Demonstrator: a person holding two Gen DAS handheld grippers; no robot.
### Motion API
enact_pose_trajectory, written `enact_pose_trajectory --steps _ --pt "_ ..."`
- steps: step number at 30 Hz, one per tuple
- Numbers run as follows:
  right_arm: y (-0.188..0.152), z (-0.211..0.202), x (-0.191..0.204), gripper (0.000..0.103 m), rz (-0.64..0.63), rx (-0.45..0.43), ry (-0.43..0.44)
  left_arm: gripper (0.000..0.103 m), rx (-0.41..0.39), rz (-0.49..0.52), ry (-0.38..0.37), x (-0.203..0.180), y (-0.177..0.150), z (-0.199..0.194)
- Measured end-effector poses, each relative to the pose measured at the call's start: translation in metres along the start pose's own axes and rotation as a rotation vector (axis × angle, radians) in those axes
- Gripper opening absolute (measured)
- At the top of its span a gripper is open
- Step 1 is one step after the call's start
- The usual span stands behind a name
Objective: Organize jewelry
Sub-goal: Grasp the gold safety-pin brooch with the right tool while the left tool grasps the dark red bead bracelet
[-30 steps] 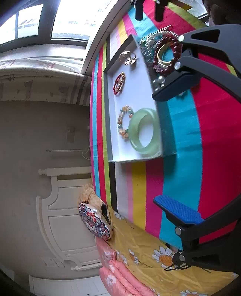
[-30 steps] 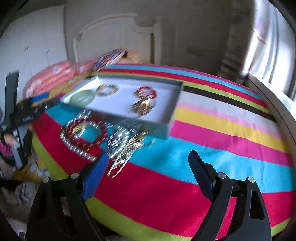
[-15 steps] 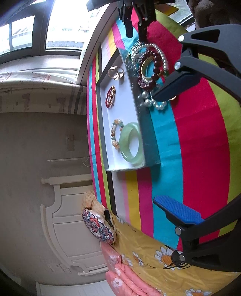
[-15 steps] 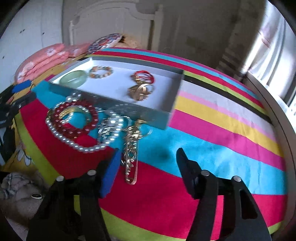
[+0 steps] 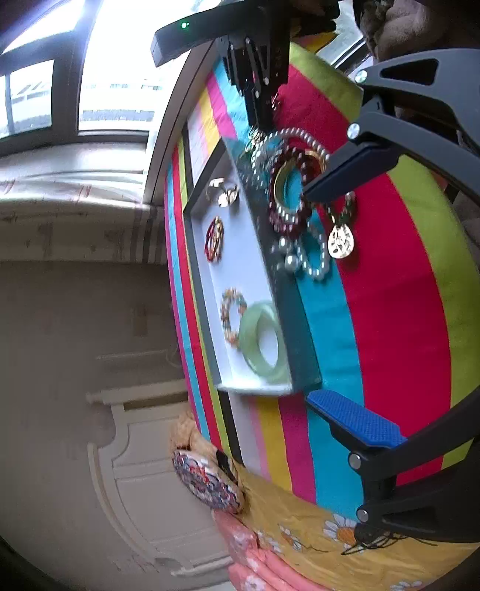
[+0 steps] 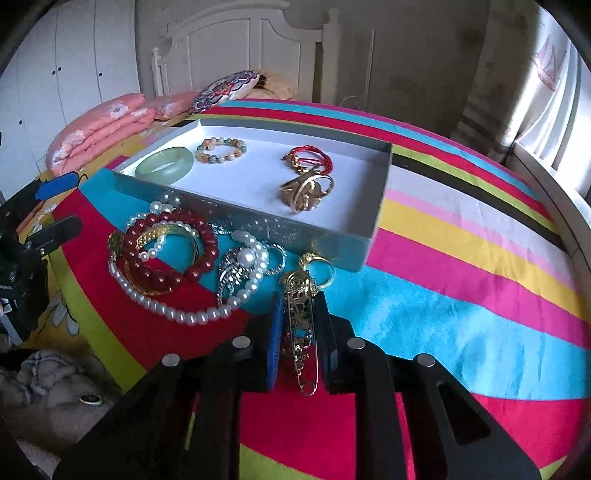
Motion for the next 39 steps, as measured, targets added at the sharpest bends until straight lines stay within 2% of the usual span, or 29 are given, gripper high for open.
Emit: enact_pose_trajectory --steps 8,10,13,15,16,17,18,19,26,28,30,31,32,36,39 --pt "-0.005 -0.01 -0.013 0.018 0.048 -0.04 -0.002 0.099 0.04 0.127 -0.097 -0.039 0.008 0.008" --pt "-0.005 -0.011 -0.011 0.018 0.04 -0.048 -0.006 0.095 0.084 0.108 -0.167 -0.044 0.012 0.015" --pt "-0.006 -0.013 -0.01 0.018 0.039 -0.057 -0.003 0.086 0.138 0.022 -0.247 -0.04 0.015 0.024" --pt "-0.006 -0.014 -0.011 0.018 0.044 -0.062 -0.002 0.067 0.191 -0.05 -0.284 -0.033 0.017 0.034" --pt "-0.006 -0.014 -0.013 0.018 0.048 -0.065 -0.002 0.062 0.212 -0.078 -0.312 -0.031 0.017 0.037" --pt "-0.006 -0.015 -0.014 0.018 0.052 -0.067 -0.002 0.052 0.243 -0.111 -0.36 -0.03 0.018 0.041" --pt "-0.007 -0.015 -0.015 0.018 0.055 -0.07 -0.002 0.045 0.261 -0.125 -0.385 -0.029 0.018 0.042" --pt "-0.007 -0.016 -0.016 0.018 0.06 -0.071 -0.001 0.044 0.274 -0.136 -0.4 -0.03 0.018 0.044" --pt "-0.007 -0.018 -0.015 0.018 0.063 -0.083 -0.002 0.043 0.325 -0.178 -0.411 -0.031 0.025 0.059" --pt "-0.007 -0.018 -0.016 0.018 0.064 -0.086 -0.003 0.034 0.332 -0.184 -0.42 -0.03 0.029 0.063" --pt "-0.007 -0.019 -0.016 0.018 0.066 -0.088 -0.002 0.016 0.346 -0.186 -0.426 -0.03 0.031 0.066" --pt "-0.007 -0.02 -0.017 0.018 0.067 -0.089 -0.002 0.016 0.338 -0.183 -0.432 -0.031 0.033 0.066" --pt "-0.007 -0.02 -0.017 0.018 0.068 -0.09 -0.002 0.01 0.316 -0.173 -0.428 -0.032 0.035 0.062" --pt "-0.007 -0.019 -0.019 0.018 0.076 -0.092 0.0 0.011 0.229 -0.088 -0.396 -0.045 0.045 0.042" --pt "-0.007 -0.02 -0.018 0.018 0.072 -0.093 0.001 0.011 0.219 -0.045 -0.389 -0.054 0.051 0.038"
Point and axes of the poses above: each gripper's, at about its wrist camera, not at the fingertips, and z roughly the way its jaws point, x to its left, y to its top, the point moved 5 cm from there along z, roughly the way its jaws point, and after that the axes turned 12 degrees about x, right-handed, at the moved point
